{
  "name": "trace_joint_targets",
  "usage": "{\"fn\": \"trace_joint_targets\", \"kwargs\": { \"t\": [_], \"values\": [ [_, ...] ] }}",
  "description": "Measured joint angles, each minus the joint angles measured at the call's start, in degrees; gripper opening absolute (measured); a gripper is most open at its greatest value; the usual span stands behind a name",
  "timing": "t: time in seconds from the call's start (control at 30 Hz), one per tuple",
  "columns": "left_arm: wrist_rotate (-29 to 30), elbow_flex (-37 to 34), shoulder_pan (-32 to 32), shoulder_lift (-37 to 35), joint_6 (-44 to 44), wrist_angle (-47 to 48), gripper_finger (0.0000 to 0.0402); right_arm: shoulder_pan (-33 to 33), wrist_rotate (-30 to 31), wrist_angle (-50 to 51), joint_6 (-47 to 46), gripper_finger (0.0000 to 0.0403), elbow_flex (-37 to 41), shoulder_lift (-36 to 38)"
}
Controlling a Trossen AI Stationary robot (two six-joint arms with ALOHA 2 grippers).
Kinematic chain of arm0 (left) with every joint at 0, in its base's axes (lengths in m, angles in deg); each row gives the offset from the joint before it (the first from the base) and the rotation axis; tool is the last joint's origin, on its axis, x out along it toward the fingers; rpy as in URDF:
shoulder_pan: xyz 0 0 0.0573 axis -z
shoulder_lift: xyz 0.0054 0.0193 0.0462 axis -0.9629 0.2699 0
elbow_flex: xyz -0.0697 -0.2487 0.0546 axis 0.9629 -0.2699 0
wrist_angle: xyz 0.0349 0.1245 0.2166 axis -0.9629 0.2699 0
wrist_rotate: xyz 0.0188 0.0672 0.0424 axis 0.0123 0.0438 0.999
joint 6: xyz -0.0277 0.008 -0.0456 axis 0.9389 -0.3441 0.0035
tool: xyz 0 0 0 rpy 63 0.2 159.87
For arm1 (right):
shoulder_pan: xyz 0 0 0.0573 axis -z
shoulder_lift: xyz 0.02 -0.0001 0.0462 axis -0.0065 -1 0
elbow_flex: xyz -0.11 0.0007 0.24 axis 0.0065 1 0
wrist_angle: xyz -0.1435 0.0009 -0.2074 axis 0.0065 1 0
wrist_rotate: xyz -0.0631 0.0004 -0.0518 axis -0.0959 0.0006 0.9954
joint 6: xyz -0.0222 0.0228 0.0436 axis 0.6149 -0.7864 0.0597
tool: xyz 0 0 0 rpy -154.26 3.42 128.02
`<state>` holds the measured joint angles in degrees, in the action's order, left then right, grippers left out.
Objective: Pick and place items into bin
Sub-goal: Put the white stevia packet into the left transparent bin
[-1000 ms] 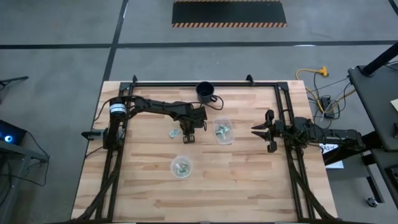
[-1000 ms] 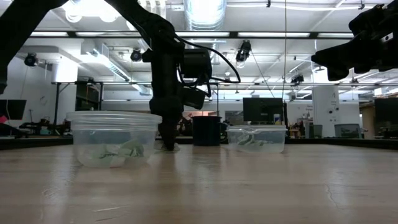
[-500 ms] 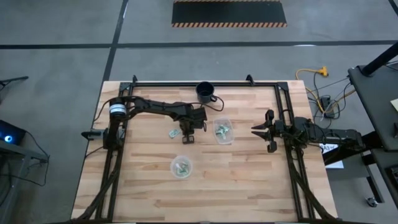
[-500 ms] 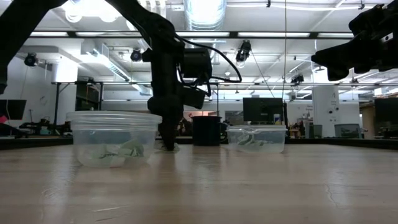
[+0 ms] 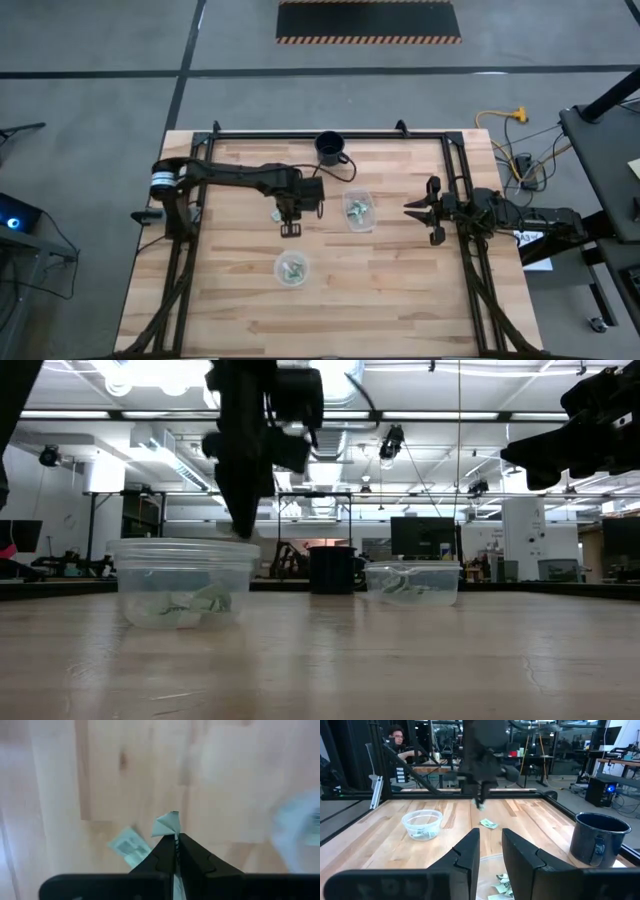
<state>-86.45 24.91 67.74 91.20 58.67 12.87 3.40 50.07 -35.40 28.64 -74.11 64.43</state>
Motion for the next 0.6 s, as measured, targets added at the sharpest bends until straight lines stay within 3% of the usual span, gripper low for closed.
{"fn": "trace_joint_targets", "kwargs": {
  "t": [0.6],
  "values": [
    [0.0, 1.52, 22.77, -0.97, 15.55, 1.49, 0.0, 0.0, 0.0, -0.02, -0.03, 0.0072, 0.0, -0.33]
  ]
}}
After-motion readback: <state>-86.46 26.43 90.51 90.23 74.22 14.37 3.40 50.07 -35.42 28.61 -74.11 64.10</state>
